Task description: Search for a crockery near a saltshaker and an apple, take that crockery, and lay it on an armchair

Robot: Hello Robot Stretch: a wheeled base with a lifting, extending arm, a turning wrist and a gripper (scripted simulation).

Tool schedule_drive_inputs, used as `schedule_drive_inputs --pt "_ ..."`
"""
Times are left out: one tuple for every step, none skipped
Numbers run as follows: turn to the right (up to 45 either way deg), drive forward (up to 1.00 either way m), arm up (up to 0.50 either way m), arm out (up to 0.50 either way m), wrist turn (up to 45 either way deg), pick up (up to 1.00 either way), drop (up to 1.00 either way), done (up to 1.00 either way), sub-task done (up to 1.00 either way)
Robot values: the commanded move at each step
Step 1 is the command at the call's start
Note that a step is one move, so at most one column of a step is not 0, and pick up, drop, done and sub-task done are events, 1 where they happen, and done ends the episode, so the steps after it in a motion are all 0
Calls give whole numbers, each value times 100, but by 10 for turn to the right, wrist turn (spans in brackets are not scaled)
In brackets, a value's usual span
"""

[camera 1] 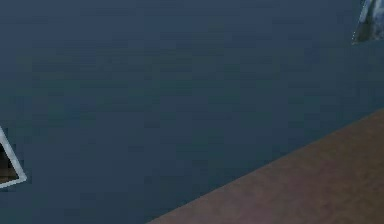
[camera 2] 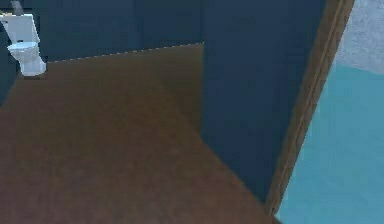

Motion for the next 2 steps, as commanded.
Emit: schedule_drive_inputs --pt "-450 0 0 0 0 0 0 0 0" --pt "-180 0 0 0 0 0 0 0 0"
